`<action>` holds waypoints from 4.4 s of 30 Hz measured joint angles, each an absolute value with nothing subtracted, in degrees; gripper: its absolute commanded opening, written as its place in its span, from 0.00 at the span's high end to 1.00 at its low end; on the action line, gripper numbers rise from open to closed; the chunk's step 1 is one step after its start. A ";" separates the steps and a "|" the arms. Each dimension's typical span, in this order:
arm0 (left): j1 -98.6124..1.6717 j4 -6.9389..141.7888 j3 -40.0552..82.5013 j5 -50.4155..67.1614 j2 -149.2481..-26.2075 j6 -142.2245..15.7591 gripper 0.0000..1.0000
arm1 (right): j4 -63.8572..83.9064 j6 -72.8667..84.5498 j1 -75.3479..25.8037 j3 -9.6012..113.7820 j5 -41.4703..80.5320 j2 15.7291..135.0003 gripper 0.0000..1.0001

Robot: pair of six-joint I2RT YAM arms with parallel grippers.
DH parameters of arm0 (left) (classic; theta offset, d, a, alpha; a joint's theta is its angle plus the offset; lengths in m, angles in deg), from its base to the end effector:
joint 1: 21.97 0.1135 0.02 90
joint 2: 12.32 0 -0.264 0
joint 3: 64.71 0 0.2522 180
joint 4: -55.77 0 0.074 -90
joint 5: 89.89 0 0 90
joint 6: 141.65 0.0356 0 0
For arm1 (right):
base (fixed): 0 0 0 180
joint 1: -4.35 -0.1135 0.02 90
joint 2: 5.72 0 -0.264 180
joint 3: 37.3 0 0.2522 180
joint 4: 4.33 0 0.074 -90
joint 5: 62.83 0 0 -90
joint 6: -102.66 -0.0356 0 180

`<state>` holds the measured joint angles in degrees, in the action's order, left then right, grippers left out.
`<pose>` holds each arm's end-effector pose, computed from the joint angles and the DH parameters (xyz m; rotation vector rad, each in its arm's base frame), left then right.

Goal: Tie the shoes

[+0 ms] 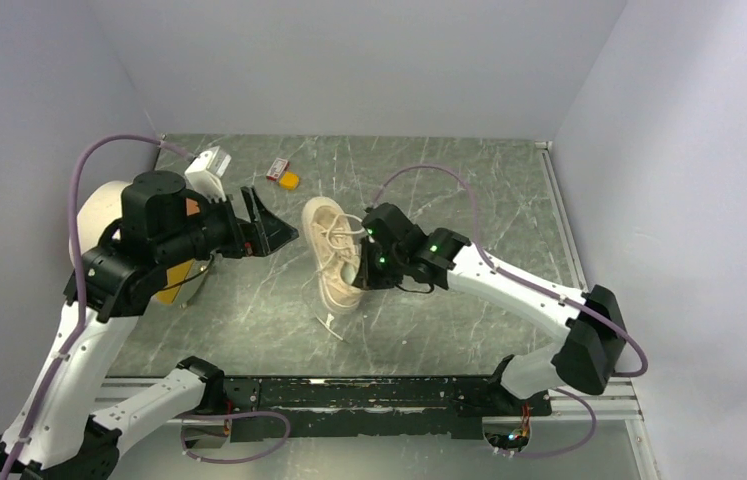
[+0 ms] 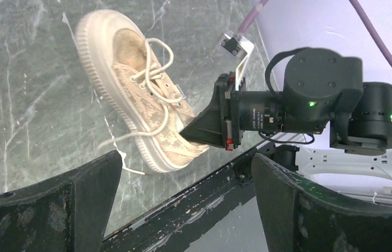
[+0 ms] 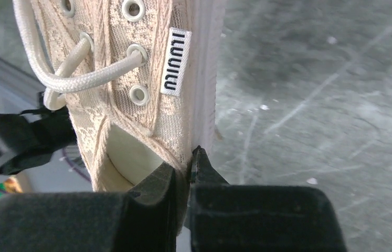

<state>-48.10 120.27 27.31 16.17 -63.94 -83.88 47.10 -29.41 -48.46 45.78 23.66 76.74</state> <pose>0.1276 -0.0736 0.4397 0.0796 2.0965 -0.9176 0.1837 0.2457 0.2931 -0.2741 2.6103 0.7426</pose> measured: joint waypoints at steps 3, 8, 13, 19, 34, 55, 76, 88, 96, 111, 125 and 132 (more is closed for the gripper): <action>-48.10 120.27 27.12 16.08 -65.10 -84.36 0.02 | 46.62 -29.56 -47.94 39.61 25.63 75.14 1.00; -48.12 120.53 21.06 18.44 -65.58 -86.00 0.02 | 47.60 -30.48 -48.92 32.09 29.26 80.52 0.70; -48.12 120.93 13.83 23.03 -71.08 -87.42 0.03 | 47.06 -30.24 -48.97 28.22 30.11 77.94 0.09; -49.06 122.02 8.30 26.15 -78.28 -88.30 0.02 | 49.00 -21.41 -47.70 30.74 25.24 66.93 0.00; -51.23 116.95 -4.95 26.24 -73.97 -90.18 0.03 | 45.61 -10.98 -30.74 42.72 8.01 86.68 0.34; -51.44 119.07 4.14 19.79 -77.62 -71.55 0.03 | 49.85 -28.51 -44.31 55.17 28.91 100.54 0.85; -51.44 115.75 6.77 19.66 -89.23 -68.36 0.10 | 53.46 -37.78 -43.50 29.95 38.75 70.58 0.69; -51.44 113.49 13.00 18.24 -95.65 -64.03 0.05 | 52.45 -15.22 -23.50 27.31 24.73 69.99 0.47; -51.47 104.27 9.06 21.43 -95.78 -60.36 0.21 | 47.58 -11.05 -25.27 27.35 15.90 75.12 0.56; -51.42 92.77 -2.17 32.19 -95.72 -59.44 0.11 | 41.70 -16.34 -38.74 32.11 25.39 90.55 0.64; -52.06 91.22 -2.30 35.44 -101.40 -56.56 0.18 | 48.43 -20.77 -40.75 27.39 41.89 77.90 1.00; -52.34 88.99 -3.48 37.74 -104.15 -56.84 0.44 | 53.90 -18.41 -34.93 27.90 40.25 63.03 1.00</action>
<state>-52.34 88.99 -3.48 37.74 -104.15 -56.84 53.90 -18.41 -34.93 27.90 40.25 63.03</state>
